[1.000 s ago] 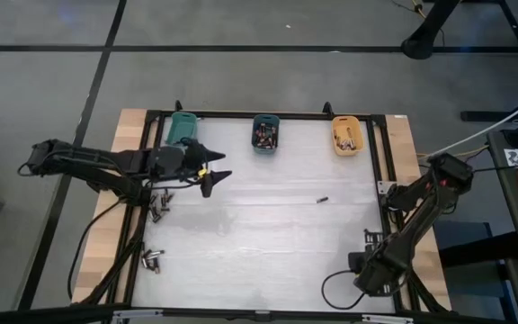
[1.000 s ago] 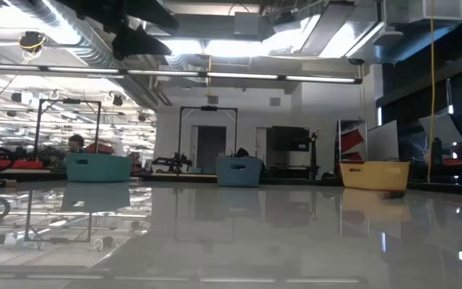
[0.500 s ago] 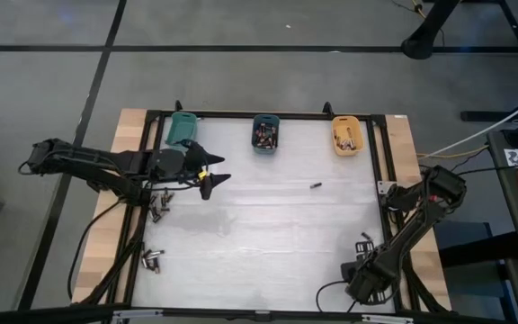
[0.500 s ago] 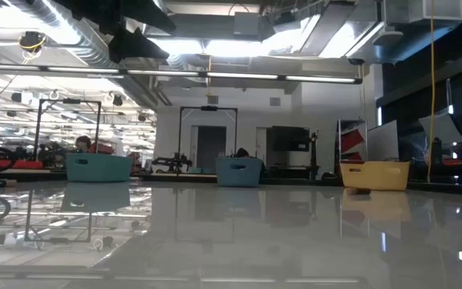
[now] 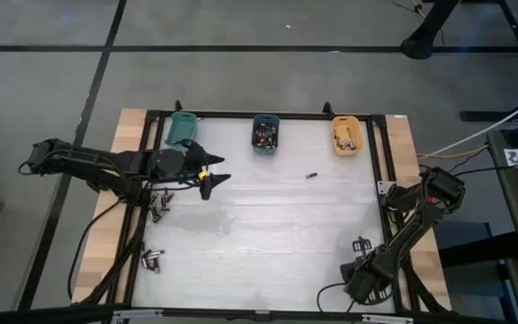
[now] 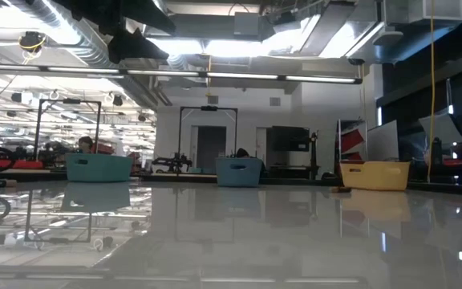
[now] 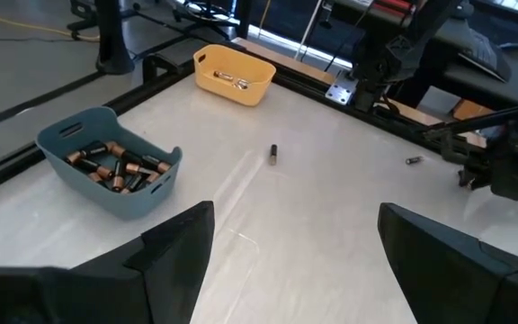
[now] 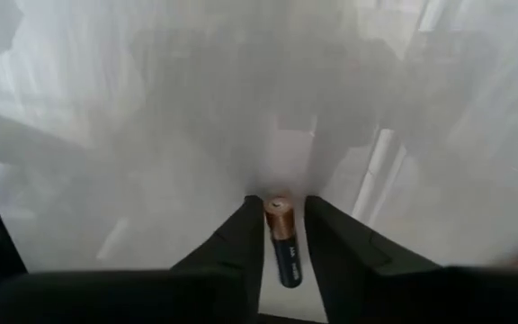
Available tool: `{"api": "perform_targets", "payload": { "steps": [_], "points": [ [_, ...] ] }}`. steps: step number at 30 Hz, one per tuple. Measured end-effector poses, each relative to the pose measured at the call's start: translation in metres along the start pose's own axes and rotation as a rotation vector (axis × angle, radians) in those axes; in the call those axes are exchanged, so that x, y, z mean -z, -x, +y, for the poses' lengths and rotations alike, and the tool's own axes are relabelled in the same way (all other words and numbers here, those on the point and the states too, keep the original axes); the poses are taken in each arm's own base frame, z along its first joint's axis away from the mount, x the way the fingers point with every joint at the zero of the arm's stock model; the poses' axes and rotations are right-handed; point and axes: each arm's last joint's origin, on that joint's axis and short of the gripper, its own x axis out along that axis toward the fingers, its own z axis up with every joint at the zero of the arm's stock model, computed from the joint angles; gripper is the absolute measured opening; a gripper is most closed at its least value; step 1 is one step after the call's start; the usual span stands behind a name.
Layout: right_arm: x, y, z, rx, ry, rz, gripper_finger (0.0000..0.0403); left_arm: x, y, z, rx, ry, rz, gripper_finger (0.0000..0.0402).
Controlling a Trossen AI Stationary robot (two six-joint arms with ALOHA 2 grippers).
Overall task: Sort batteries
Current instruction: Put the brown battery into the green bin
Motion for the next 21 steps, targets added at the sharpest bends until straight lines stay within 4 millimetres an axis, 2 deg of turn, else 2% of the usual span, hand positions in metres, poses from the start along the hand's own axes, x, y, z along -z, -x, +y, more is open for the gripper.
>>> {"api": "perform_targets", "payload": {
  "steps": [7, 13, 15, 18, 21],
  "points": [
    [-0.015, 0.005, -0.019, -0.028, 0.024, 0.007, 0.0018, 0.0, 0.0, 0.0, 0.0, -0.005, 0.0, 0.0301],
    [-0.027, 0.026, -0.038, -0.044, -0.028, -0.108, 0.0023, 0.0, 0.0, 0.0, -0.001, 0.002, 0.003, 0.0301],
    [-0.029, 0.04, -0.044, -0.008, -0.045, -0.19, 0.0018, 0.0, 0.0, 0.0, -0.001, 0.006, 0.003, 0.0301],
    [-0.032, 0.072, -0.051, -0.033, -0.072, -0.314, 0.0003, 0.0, 0.0, 0.0, -0.002, 0.007, 0.004, 0.0301],
    [-0.037, 0.102, -0.067, -0.04, -0.117, -0.437, 0.0003, 0.0, 0.0, 0.0, -0.001, 0.008, 0.005, 0.0301]
  ]
}}
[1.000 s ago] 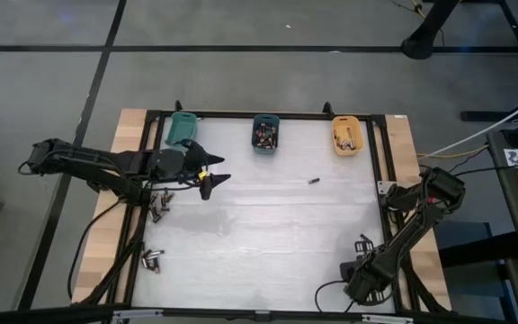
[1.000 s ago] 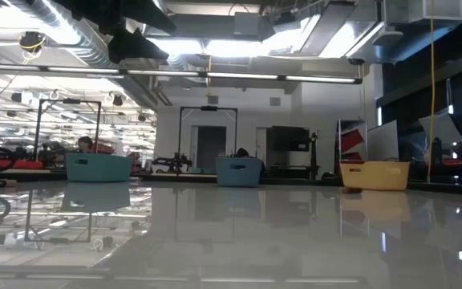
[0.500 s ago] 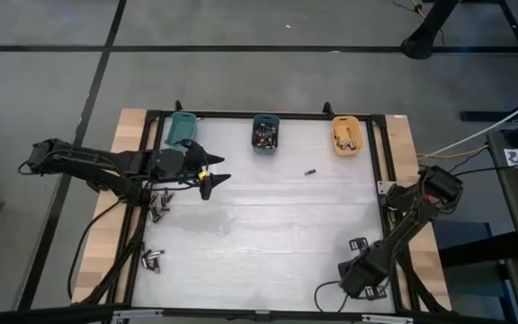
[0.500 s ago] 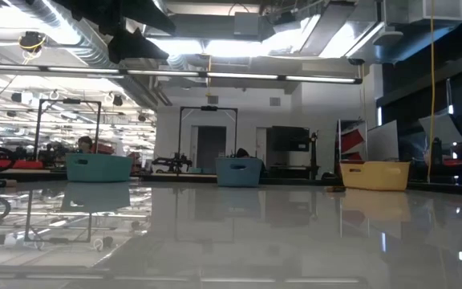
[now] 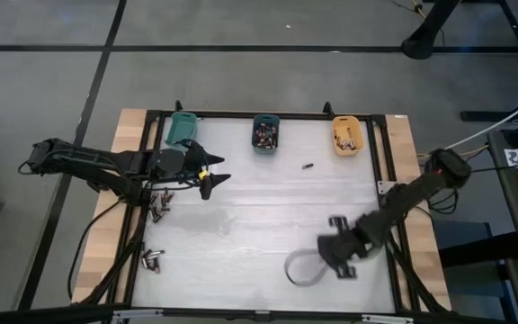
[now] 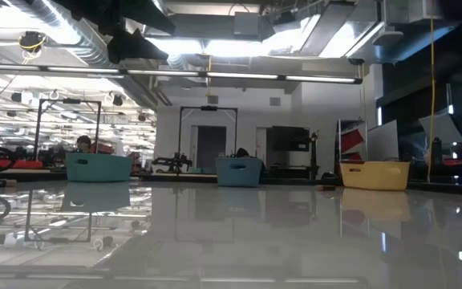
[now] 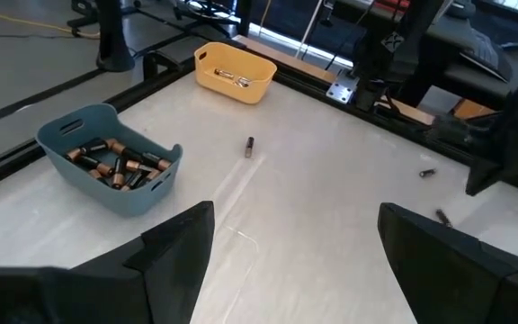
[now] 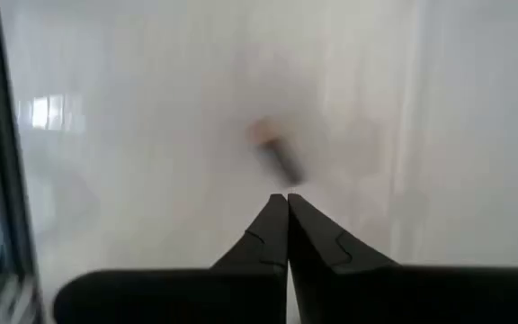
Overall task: Sort batteries
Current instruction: Put the brown battery into the green bin
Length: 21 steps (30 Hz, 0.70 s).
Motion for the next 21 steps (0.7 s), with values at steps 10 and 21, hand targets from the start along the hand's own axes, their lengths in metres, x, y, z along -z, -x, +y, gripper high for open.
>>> {"api": "perform_targets", "payload": {
  "steps": [10, 21],
  "points": [
    [-0.05, 0.03, -0.068, -0.156, -0.158, -0.136, 0.0014, 0.0, 0.0, 0.0, 0.005, 0.018, 0.0, 0.0301],
    [-0.018, 0.003, -0.019, -0.153, -0.202, 0.157, 0.0056, 0.001, 0.0, 0.0, 0.016, 0.017, 0.011, 0.0301]
  ]
}}
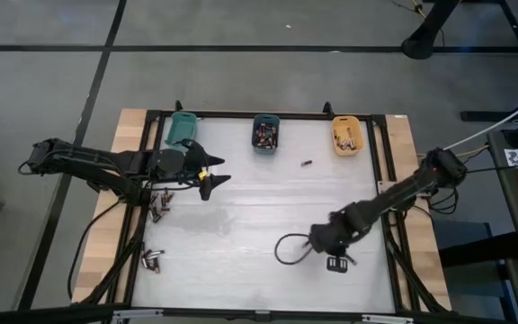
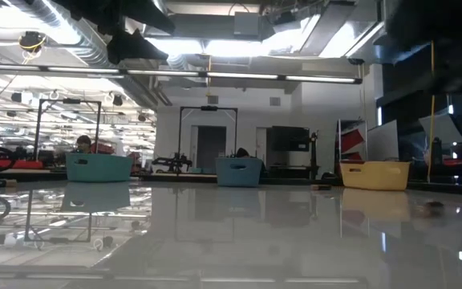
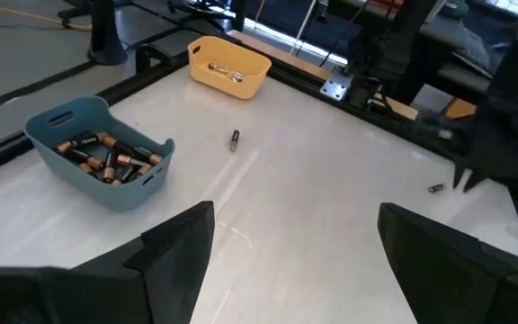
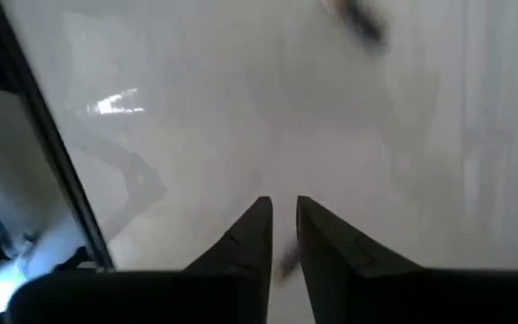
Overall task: Sort batteries
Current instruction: Put the brown battery into the green bin
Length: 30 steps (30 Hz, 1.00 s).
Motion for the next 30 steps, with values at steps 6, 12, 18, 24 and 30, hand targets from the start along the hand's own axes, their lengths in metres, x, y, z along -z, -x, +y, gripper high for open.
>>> {"api": "perform_targets", "payload": {
  "steps": [6, 12, 18, 24, 30],
  "points": [
    [0.022, -0.006, 0.018, 0.013, -0.261, 0.08, 0.0083, 0.0, 0.0, 0.001, -0.004, -0.041, -0.002, 0.0301],
    [0.022, -0.018, 0.018, -0.058, -0.414, 0.112, 0.0145, -0.002, -0.001, 0.002, -0.011, -0.054, -0.011, 0.0301],
    [0.023, -0.031, 0.013, -0.04, -0.487, 0.123, 0.0207, -0.002, -0.001, 0.002, -0.011, -0.062, -0.01, 0.0301],
    [0.013, -0.061, 0.019, -0.06, -0.552, 0.162, 0.0226, -0.001, -0.001, 0.002, -0.009, -0.045, -0.005, 0.0301],
    [0.019, -0.104, 0.021, 0.085, -0.66, 0.233, 0.0195, 0.0, -0.001, 0.003, -0.014, -0.045, 0.009, 0.0301]
  ]
}}
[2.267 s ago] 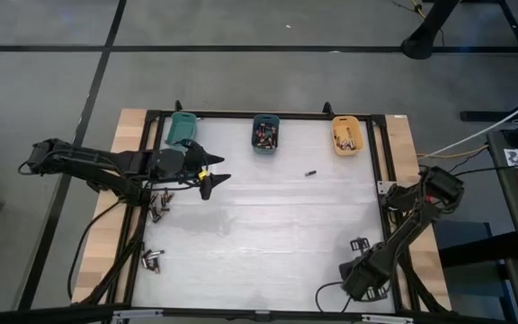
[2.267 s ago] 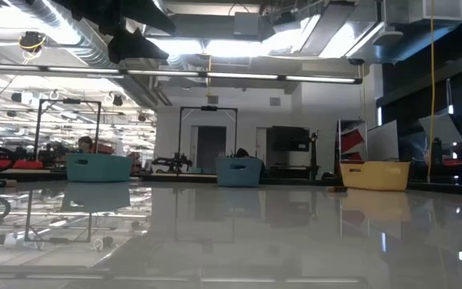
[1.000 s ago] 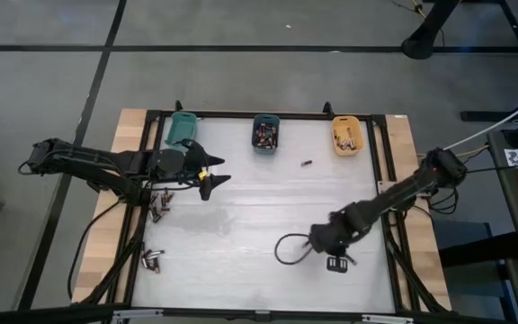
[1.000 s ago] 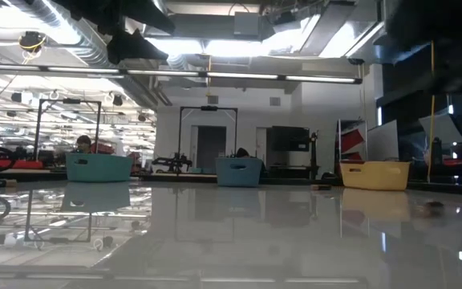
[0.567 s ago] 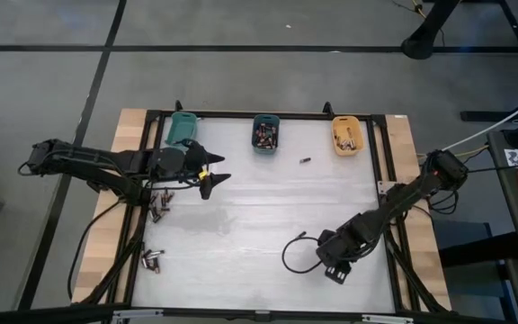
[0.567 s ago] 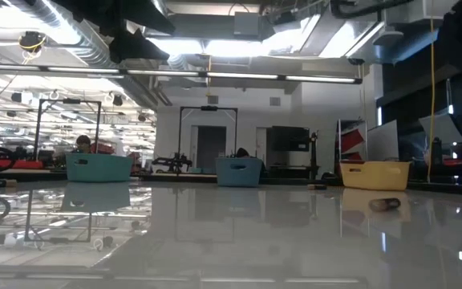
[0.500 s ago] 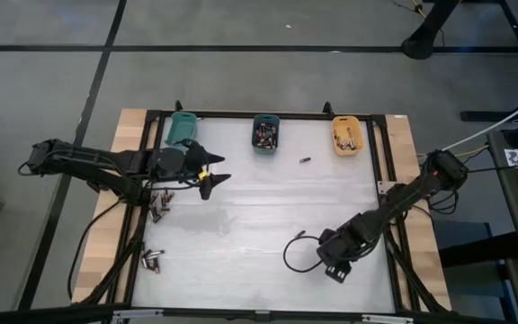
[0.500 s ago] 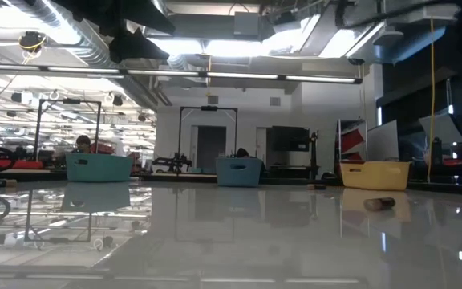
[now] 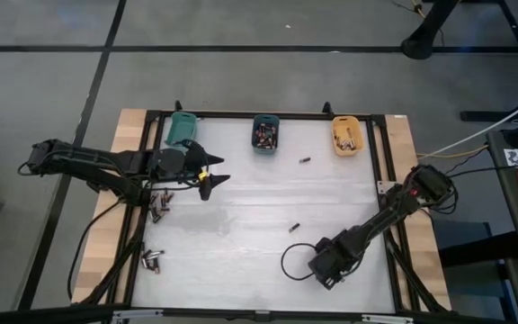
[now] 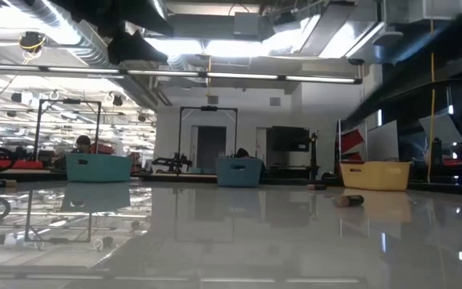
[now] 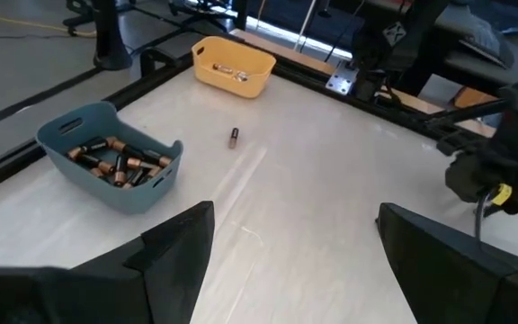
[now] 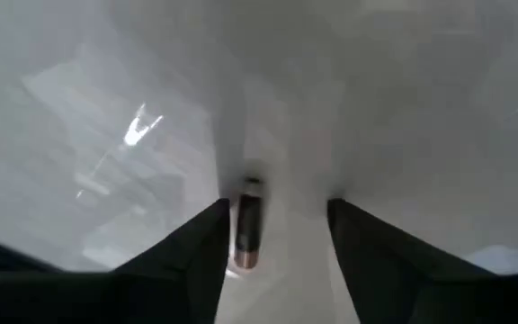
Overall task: Sort batteries
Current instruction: Put the brown battery into the green bin
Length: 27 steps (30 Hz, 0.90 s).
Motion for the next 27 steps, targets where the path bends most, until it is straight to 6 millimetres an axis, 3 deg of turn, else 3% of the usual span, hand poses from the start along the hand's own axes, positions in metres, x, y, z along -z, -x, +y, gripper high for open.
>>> {"api": "perform_targets", "payload": {
  "steps": [4, 10, 15, 18, 21, 27],
  "points": [
    [0.001, -0.013, 0.001, 0.048, -0.031, 0.011, 0.0138, 0.001, 0.0, 0.0, -0.003, -0.004, 0.008, 0.0301],
    [-0.009, -0.007, -0.001, 0.051, -0.026, -0.012, 0.0019, 0.001, 0.0, 0.0, -0.003, -0.014, 0.006, 0.0301],
    [-0.018, 0.005, 0.006, 0.065, 0.016, -0.031, 0.0035, 0.0, 0.0, 0.001, -0.005, -0.019, 0.005, 0.0301],
    [-0.022, 0.021, 0.01, 0.061, 0.078, -0.073, 0.0022, 0.0, 0.0, 0.001, -0.004, -0.022, 0.005, 0.0301],
    [-0.025, 0.043, 0.011, 0.066, 0.113, -0.208, 0.0015, 0.0, 0.0, 0.001, -0.004, -0.024, 0.005, 0.0301],
    [-0.024, 0.096, -0.002, -0.019, 0.099, -0.319, 0.0015, 0.001, 0.0, 0.0, 0.004, -0.005, 0.009, 0.0301]
  ]
}}
